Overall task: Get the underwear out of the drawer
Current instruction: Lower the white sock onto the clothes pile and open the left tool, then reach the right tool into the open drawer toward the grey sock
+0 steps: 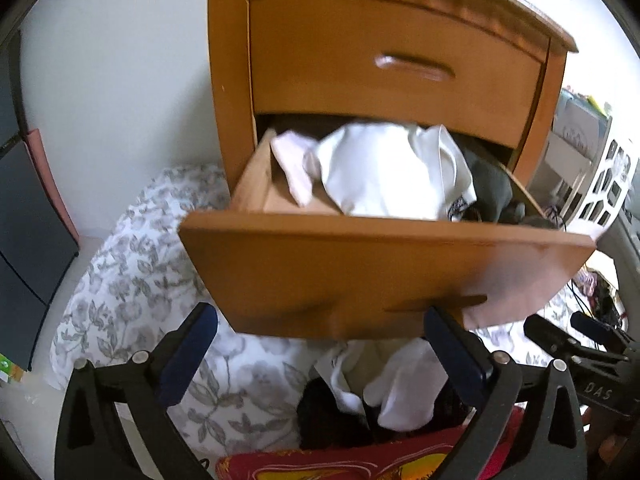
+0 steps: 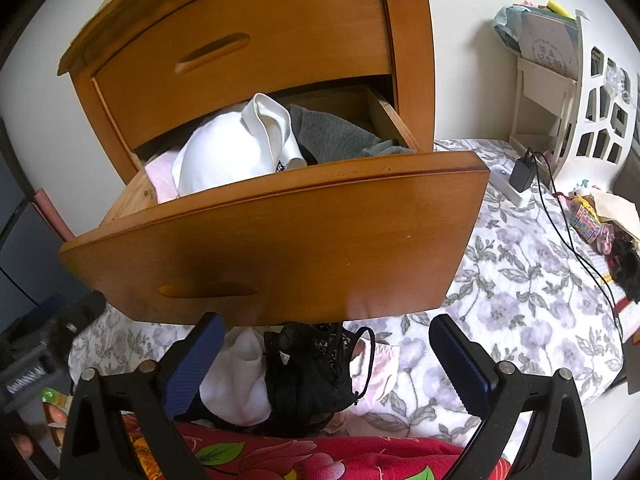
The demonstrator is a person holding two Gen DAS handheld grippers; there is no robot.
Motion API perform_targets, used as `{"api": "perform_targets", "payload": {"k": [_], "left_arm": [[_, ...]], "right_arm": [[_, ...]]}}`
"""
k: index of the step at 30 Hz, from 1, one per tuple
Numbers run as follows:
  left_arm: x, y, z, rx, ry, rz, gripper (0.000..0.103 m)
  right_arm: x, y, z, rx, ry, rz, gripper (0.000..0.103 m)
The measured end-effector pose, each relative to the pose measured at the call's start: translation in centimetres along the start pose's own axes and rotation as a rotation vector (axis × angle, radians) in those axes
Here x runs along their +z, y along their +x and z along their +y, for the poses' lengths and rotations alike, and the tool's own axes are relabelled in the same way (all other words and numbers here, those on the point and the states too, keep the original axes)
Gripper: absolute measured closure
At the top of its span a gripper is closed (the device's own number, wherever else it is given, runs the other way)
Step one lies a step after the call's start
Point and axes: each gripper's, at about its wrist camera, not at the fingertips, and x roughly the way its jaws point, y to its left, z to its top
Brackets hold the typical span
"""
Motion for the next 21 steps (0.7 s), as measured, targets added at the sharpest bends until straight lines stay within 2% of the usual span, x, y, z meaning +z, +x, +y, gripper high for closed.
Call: {"api": "perform_targets", "payload": {"k": [3, 8, 21], "left_arm": [[-0.1, -0.1, 0.1, 0.008, 0.014, -0.014, 0.0], [-0.8, 0.5, -0.1, 0.011, 0.016, 0.026, 0.0], [-1.1, 0.6, -0.2, 0.155, 0.058, 0.026, 0.0]], "right_arm": [[0.0, 0.1, 0.2, -0.007, -0.011, 0.006, 0.0], [0.0, 0.1, 0.4, -0.015, -0.02, 0.01, 0.0], [0.0, 0.2, 0.8, -0.031, -0.037, 0.019, 0.0]]}}
